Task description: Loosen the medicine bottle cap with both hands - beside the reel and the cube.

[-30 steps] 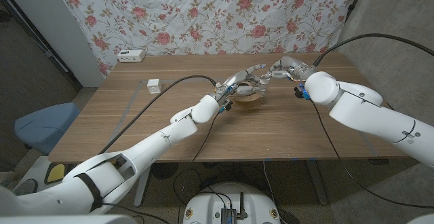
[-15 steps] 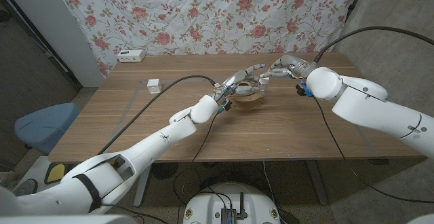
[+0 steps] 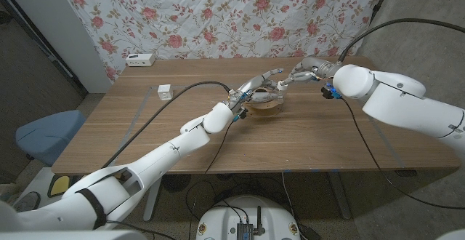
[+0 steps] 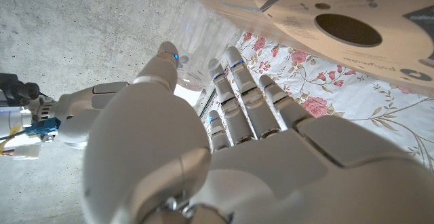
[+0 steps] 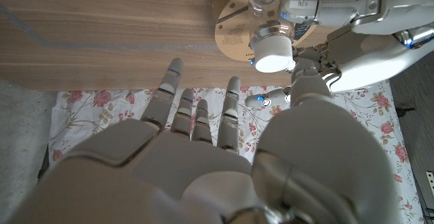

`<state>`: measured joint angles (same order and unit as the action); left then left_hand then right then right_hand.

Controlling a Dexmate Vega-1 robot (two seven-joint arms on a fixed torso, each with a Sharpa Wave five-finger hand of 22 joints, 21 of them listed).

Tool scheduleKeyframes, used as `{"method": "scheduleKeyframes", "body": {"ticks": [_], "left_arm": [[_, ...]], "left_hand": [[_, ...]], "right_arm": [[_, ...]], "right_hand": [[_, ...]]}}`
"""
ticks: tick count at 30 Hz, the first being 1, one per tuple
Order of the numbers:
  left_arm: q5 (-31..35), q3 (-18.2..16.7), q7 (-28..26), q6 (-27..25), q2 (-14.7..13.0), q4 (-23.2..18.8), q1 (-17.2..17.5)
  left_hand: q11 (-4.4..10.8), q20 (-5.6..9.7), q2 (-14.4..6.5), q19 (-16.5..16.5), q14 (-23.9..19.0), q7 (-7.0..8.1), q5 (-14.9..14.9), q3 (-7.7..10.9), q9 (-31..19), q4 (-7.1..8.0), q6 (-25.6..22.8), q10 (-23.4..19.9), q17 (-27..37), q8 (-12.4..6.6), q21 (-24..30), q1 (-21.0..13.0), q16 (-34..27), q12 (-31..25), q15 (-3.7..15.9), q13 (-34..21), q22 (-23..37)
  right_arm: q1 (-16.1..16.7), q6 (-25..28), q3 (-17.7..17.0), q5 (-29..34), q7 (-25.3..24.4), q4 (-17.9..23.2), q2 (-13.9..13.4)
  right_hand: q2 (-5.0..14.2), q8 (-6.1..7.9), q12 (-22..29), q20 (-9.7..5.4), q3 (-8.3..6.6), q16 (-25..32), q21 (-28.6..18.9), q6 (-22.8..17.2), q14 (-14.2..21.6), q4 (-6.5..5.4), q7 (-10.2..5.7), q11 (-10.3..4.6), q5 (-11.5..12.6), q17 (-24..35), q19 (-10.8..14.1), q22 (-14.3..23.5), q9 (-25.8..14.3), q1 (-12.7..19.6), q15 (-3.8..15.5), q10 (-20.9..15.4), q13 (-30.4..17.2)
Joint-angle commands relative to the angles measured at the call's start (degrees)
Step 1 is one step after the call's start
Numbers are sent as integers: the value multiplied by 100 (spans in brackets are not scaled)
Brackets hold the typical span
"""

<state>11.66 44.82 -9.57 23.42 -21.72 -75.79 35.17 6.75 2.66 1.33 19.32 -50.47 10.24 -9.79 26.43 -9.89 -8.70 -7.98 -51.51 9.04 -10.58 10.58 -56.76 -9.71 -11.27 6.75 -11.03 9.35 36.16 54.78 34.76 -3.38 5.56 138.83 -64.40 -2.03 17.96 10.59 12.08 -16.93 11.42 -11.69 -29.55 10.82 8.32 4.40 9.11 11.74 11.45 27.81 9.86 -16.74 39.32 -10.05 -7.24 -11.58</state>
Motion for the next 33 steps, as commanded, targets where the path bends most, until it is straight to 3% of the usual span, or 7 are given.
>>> {"method": "scheduleKeyframes", "body": {"ticks": [1, 13, 21, 33], "left_arm": [[43, -14, -19, -38, -26, -98, 46], [64, 9, -5, -63, -6, -133, 58], [87, 17, -2, -82, -5, -172, 61], [82, 26, 19, -74, 7, -159, 48]], "left_hand": [[218, 408, -52, 20, -48, 7, -35, 39, -12, 18, 6, -260, 16, 13, -2, 3, -24, -21, 463, -21, 13], [206, 414, -55, 21, -54, 11, -35, 42, -12, 18, 15, -268, 17, 10, -1, 1, -27, -23, 465, -21, 13], [209, 416, -55, 19, -60, 16, -35, 41, -12, 14, 16, -259, 20, 8, -1, -6, -30, -18, 476, -21, 13], [211, 413, -58, 19, -55, 15, -35, 47, -12, 13, 21, -272, 17, 7, -1, -8, -25, -23, 471, -21, 13]], "right_arm": [[-125, -41, 0, -87, 316, 37, -172], [-40, -127, -2, 22, 282, 61, -230], [-129, 55, 206, 312, 271, 104, -150], [-107, 9, 226, 371, 280, 45, -64]], "right_hand": [[-31, -42, 11, 2, -21, -1, -54, 39, 38, 74, 15, 19, 51, -5, 120, 12, -1, 95, -42, 65, -33], [-136, -21, 35, 24, -47, 5, -72, -17, 16, 135, -215, -34, 28, -17, 339, 5, -11, 260, -17, 125, -36], [-176, 64, 82, 27, -62, 46, -61, -224, 96, 132, -269, -79, 5, -21, 435, 4, -27, 340, 22, 56, -37], [-178, 130, 105, 27, -77, 61, -53, -378, 133, 117, -275, -81, -5, -21, 508, 4, -45, 389, 9, -1, -37]]}}
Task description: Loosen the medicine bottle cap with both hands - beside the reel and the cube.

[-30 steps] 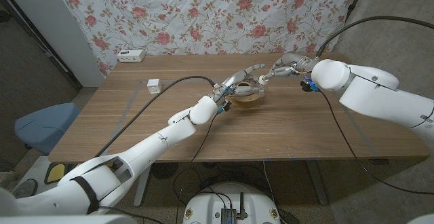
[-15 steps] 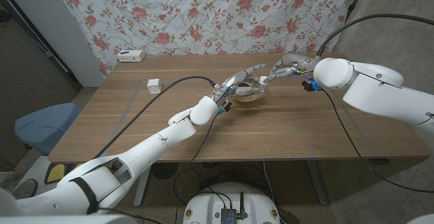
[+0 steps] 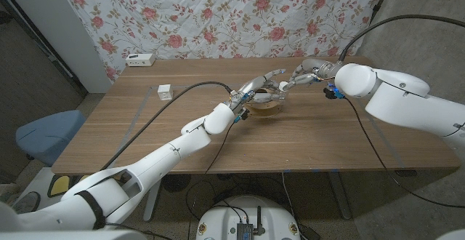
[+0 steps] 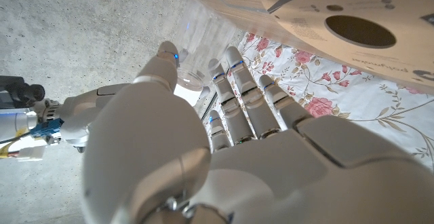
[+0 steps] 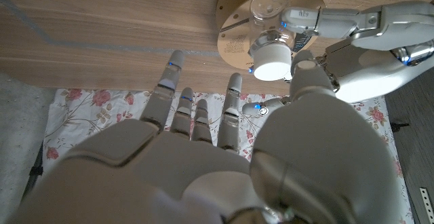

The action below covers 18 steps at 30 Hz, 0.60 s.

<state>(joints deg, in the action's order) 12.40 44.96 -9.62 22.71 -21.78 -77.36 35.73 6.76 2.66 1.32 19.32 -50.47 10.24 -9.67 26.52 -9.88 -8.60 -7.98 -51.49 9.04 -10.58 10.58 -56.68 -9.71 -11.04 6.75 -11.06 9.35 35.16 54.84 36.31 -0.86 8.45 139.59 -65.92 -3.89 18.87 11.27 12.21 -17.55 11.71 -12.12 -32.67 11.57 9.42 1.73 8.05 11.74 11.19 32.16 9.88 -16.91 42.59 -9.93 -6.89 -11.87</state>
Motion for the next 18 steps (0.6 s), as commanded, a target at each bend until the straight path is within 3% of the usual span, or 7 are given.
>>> {"method": "scheduleKeyframes", "body": {"ticks": [1, 18], "left_arm": [[9, 10, 20, -5, 15, 0, -9], [-14, 17, 36, -7, 33, 39, -29]], "left_hand": [[209, 412, -57, 19, -59, 16, -47, 37, -12, 5, 23, -274, 18, 8, -1, -13, -27, -46, 464, -18, 13], [197, 416, -50, 18, -45, 11, -46, 39, -12, 5, 20, -273, 14, 4, -1, -7, -19, -44, 461, -19, 13]], "right_arm": [[-17, 18, 86, 134, -7, -35, 104], [-11, -37, 168, 264, -83, -142, 267]], "right_hand": [[10, 51, 39, 13, -17, 34, -9, -94, 64, 6, -12, 21, -6, 5, 79, 2, -30, 68, 0, -41, -8], [58, 210, 81, 14, -70, 73, 20, -447, 178, -5, -55, -50, -6, 9, 173, 1, -73, 191, 30, -193, -5]]}}
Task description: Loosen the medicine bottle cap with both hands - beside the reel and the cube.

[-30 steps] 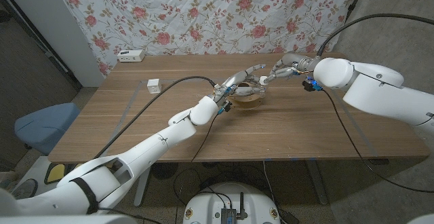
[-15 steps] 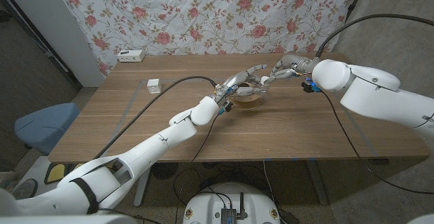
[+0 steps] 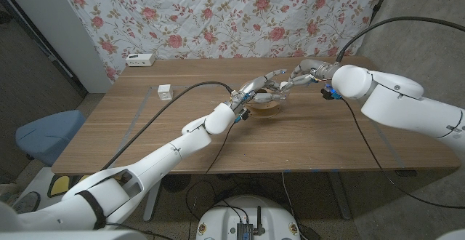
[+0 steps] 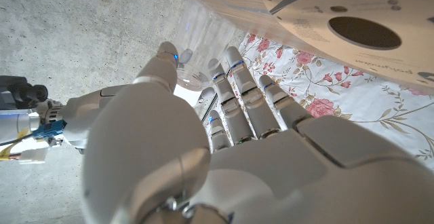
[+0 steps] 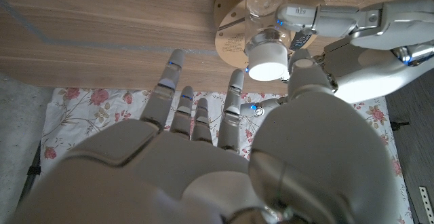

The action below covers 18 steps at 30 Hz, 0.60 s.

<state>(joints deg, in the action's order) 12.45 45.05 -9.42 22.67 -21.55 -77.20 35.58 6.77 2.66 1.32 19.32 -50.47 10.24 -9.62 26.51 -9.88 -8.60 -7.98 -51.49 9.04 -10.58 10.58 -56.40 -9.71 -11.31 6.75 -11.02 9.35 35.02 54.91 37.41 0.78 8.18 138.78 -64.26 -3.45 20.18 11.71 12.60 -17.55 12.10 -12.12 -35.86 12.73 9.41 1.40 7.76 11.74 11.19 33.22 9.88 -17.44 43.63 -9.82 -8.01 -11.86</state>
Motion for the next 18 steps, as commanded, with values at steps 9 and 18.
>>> {"method": "scheduleKeyframes", "body": {"ticks": [9, 18], "left_arm": [[-20, 14, 24, -16, 10, 19, -14], [-21, 8, 0, -30, 2, -4, 16]], "left_hand": [[202, 418, -49, 15, -53, 16, -50, 38, -12, 3, 13, -274, 17, 1, -1, -38, -26, -18, 462, -22, 13], [216, 412, -44, 16, -51, 19, -49, 39, -12, -6, 9, -269, 17, 0, 0, -51, -26, -14, 462, -22, 14]], "right_arm": [[90, -101, 10, 114, -156, -96, 150], [84, -81, 45, 175, -172, -101, 187]], "right_hand": [[35, 188, 62, -29, -104, 73, 27, -348, 178, -4, -89, -113, -11, 12, 148, 0, -52, 179, 143, -206, -3], [66, 302, 73, -31, -142, 83, 33, -574, 228, 3, -126, -151, -11, 16, 220, 0, -86, 280, 181, -308, 0]]}}
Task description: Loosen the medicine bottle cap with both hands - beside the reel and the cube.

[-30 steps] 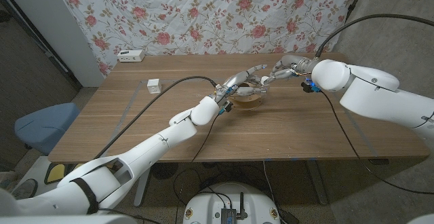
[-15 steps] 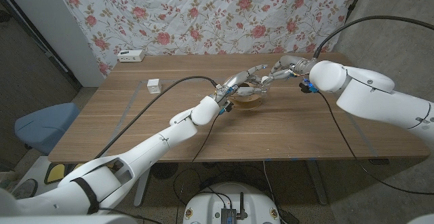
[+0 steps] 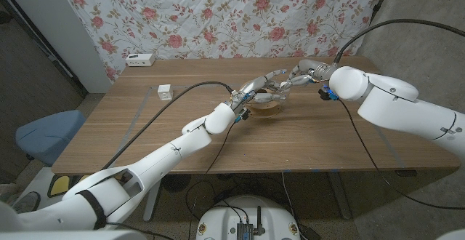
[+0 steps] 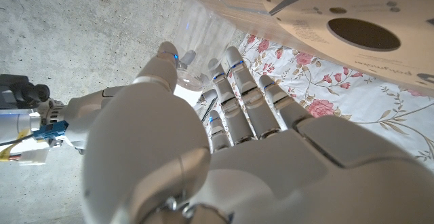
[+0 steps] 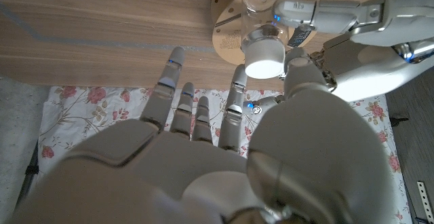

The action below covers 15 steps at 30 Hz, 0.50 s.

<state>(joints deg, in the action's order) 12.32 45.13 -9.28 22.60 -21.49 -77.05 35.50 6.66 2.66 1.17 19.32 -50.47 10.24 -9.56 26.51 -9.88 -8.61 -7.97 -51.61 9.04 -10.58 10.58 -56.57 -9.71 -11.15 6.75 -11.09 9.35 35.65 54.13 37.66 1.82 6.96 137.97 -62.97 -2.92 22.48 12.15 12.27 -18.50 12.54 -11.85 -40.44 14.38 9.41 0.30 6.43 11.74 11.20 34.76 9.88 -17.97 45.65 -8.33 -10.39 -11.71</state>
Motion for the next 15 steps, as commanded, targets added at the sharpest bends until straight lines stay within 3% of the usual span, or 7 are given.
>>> {"method": "scheduleKeyframes", "body": {"ticks": [1, 15], "left_arm": [[-8, 0, -14, -27, -6, -22, 26], [-19, 19, 2, 3, 30, 68, -23]], "left_hand": [[230, 415, -38, 13, -59, 19, -57, 43, -12, -5, 9, -254, 19, 0, -1, -39, -30, -29, 470, -16, 14], [222, 408, -37, 13, -50, 13, -55, 42, -12, 6, -4, -252, 17, -4, 0, -24, -25, -28, 456, -16, 14]], "right_arm": [[16, -3, 28, 80, -46, -21, 60], [104, -28, 12, 176, -199, -58, 122]], "right_hand": [[16, 82, 31, 1, -51, 40, 7, -137, 65, 4, -21, -20, -11, 16, 71, -1, -36, 86, 40, -80, -14], [35, 274, 47, -4, -95, 78, 11, -517, 194, 13, -145, -109, -14, 24, 199, -2, -70, 246, 161, -264, -8]]}}
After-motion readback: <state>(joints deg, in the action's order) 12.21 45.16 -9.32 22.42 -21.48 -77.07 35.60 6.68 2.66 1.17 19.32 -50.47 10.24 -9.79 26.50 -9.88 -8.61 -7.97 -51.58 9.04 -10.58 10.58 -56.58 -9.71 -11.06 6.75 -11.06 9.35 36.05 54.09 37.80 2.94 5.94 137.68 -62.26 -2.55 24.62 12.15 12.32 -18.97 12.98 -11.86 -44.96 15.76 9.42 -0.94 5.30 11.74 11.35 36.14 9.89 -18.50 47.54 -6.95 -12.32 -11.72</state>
